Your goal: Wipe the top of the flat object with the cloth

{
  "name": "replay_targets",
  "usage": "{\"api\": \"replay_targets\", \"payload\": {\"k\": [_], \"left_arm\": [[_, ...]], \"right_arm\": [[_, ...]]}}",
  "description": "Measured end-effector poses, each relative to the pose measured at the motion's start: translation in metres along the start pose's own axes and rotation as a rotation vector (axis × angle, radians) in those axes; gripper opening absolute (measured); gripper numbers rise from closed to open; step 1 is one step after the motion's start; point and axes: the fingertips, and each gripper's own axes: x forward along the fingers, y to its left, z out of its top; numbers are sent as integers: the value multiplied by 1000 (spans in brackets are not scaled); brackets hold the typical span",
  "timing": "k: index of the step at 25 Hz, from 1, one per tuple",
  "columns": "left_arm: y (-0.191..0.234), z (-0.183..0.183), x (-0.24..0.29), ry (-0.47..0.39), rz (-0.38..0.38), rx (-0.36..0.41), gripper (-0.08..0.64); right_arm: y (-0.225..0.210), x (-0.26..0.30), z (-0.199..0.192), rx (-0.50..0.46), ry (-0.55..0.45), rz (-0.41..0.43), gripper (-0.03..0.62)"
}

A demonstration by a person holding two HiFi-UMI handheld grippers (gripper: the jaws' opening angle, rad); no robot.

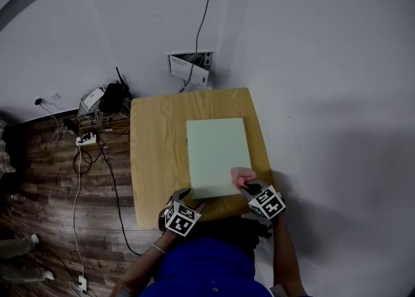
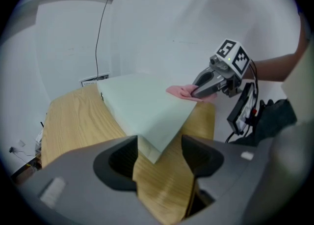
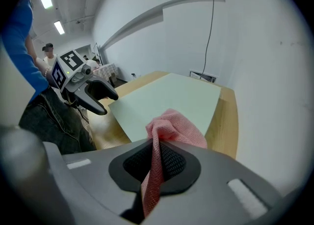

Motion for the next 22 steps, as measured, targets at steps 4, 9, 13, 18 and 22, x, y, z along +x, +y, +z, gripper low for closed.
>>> {"api": "replay_targets", "payload": {"k": [4,9,13,18,22], "left_arm": [[2,0,-3,-5,5,-2,278],[5,0,-5,-12,13,-8,278],[9,1,-9,-28,22,-27,278],[24,9,-17,-91,57,-78,239],[35,18,-25,-138,81,-115,224]], "right_arm": [[-4,-3,-4,41,-11,-19,15],[-4,0,-5,54,-16,-27,15],[-5,-5,-3,66,-27,-42,15],[-8,-20,19,95,-114,-88,15],[-14,-32,37,103,-185,-127,15]]}}
